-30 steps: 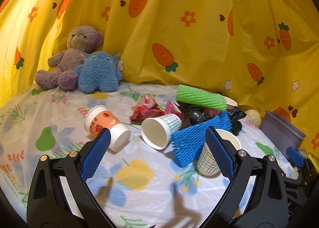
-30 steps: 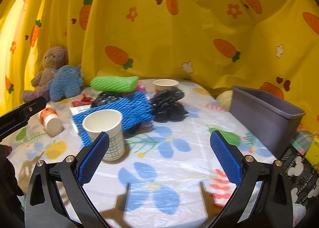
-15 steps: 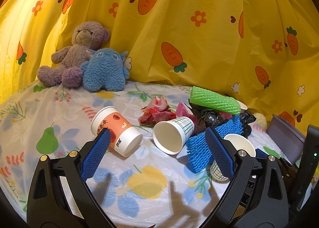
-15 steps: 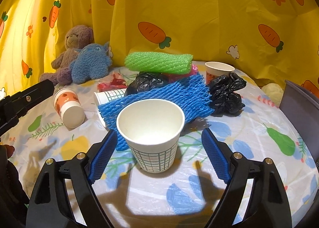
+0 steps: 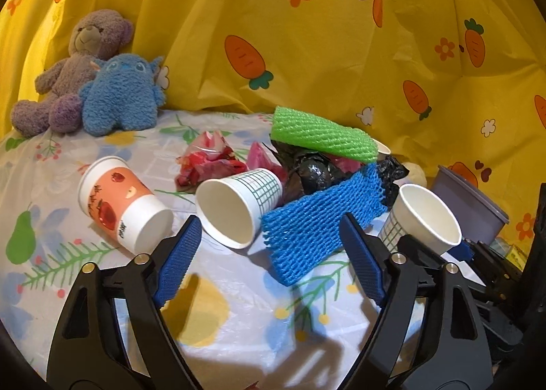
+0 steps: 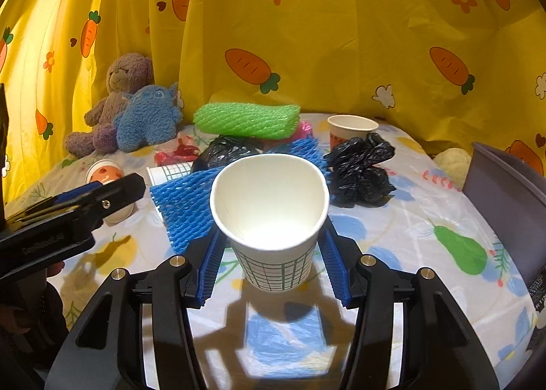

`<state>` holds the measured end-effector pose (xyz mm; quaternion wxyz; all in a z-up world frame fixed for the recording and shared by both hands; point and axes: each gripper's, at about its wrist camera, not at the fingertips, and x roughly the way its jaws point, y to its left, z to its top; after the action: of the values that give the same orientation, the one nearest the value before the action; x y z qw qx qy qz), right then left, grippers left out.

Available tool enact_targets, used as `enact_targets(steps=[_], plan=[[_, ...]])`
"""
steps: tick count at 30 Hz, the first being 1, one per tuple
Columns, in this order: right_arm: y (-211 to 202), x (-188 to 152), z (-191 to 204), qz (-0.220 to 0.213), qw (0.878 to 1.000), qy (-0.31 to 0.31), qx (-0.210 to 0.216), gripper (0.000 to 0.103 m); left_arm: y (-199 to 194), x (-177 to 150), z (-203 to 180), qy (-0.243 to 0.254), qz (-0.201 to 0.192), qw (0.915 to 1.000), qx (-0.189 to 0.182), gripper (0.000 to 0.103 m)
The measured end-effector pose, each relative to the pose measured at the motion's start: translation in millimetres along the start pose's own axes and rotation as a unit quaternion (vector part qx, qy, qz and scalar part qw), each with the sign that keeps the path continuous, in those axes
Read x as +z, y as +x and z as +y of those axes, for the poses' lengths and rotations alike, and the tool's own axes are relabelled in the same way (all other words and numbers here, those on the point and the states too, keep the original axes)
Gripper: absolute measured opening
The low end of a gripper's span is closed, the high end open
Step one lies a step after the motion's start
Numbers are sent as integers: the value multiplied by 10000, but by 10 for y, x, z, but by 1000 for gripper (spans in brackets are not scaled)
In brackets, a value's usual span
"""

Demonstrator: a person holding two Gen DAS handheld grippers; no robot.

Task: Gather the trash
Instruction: 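Grasp the blue foam net with the left gripper and lift it, then carry both items to the grey bin and open both grippers to drop them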

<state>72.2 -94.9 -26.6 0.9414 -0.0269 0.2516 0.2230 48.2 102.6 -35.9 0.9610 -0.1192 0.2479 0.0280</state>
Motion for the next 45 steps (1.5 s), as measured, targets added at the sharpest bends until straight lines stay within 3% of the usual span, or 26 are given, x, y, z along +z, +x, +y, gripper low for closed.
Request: enact_targets(steps=[1, 8, 14, 18, 20, 26, 36, 45], plan=[[-27, -1, -45, -20, 10000, 25, -29, 54, 56, 4, -8, -6, 88, 9999, -93, 69], [-95, -13, -257, -60, 9997, 230, -98, 55, 359, 64, -12, -67, 431, 9985, -328, 57], [-97, -11, -340, -55, 9994, 334, -93, 55, 452, 62, -77, 37, 631, 9969, -477, 37], [-106, -3, -355, -65, 9993, 367, -99, 55, 482, 54, -114, 80, 733, 9958, -550, 12], [-107, -5, -363, -59, 9992, 369, -109, 55, 469, 46, -150, 147, 722, 9955, -602, 5], [-182, -13, -412, -116, 9990, 400, -190, 55, 331, 69, -258, 153, 529, 9950, -838, 3], [-465, 45, -640, -495, 9956, 592, -526, 54, -235, 358, -593, 184, -257, 9900, -1376, 3], [-749, 147, -937, -829, 9895, 668, -972, 54, -349, 555, -994, 243, -438, 9826, -1790, 3]])
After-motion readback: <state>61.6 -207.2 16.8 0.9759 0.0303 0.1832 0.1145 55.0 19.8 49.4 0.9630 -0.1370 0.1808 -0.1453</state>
